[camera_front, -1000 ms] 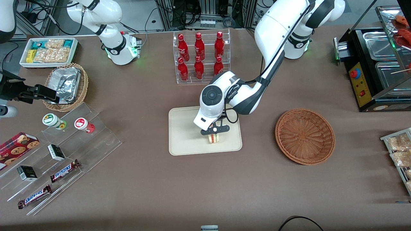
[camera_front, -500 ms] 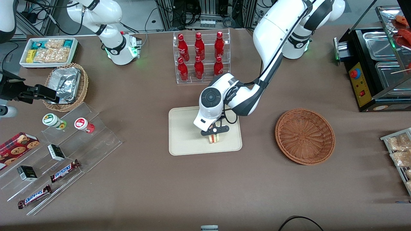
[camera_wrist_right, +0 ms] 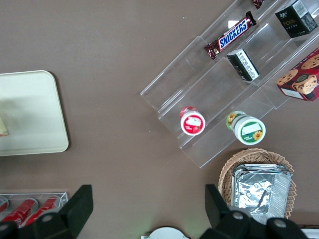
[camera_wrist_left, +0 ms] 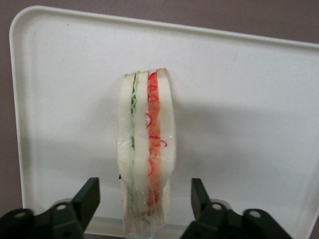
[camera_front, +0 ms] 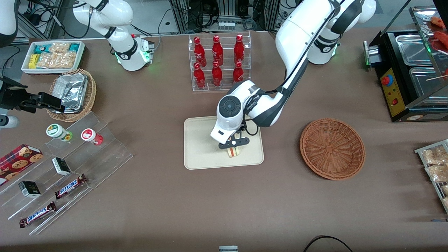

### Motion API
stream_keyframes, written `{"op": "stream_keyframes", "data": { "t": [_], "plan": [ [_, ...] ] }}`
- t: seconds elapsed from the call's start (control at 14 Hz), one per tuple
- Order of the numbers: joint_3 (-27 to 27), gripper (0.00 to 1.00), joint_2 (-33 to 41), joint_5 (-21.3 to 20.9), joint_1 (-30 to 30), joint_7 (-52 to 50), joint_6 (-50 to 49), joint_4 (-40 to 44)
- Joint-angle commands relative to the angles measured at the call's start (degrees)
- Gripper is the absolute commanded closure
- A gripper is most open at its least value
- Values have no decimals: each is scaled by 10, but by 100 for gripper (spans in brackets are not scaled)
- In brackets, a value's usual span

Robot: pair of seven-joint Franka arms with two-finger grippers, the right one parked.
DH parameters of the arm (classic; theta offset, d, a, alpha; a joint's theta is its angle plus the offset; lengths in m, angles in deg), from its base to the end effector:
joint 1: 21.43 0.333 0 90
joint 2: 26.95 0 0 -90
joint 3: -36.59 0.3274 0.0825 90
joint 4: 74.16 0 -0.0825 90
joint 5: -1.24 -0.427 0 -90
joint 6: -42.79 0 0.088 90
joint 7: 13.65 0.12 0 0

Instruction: Place sandwich from basket to tray

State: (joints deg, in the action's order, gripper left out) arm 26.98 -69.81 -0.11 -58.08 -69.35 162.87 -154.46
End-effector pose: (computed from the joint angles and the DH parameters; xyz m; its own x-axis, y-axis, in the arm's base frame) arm 0.5481 -0.5380 0.2337 0.9762 0.1910 -0.1030 0.1936 -0.9810 0.0156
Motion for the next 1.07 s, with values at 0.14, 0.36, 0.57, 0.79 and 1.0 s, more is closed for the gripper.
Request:
{"op": "stream_keyframes", "data": {
  "t": [0.14, 0.36, 0.57, 0.79, 1.0],
  "plan": [
    [11, 0, 53, -12, 1, 17, -45, 13],
    [30, 0, 105, -8, 26, 91, -130, 11],
    [29, 0, 145, -4, 75, 158, -153, -10],
    [72, 0, 175, -1, 76, 231, -157, -37],
    [119, 0, 210, 5, 76, 312, -158, -73]
  ]
}}
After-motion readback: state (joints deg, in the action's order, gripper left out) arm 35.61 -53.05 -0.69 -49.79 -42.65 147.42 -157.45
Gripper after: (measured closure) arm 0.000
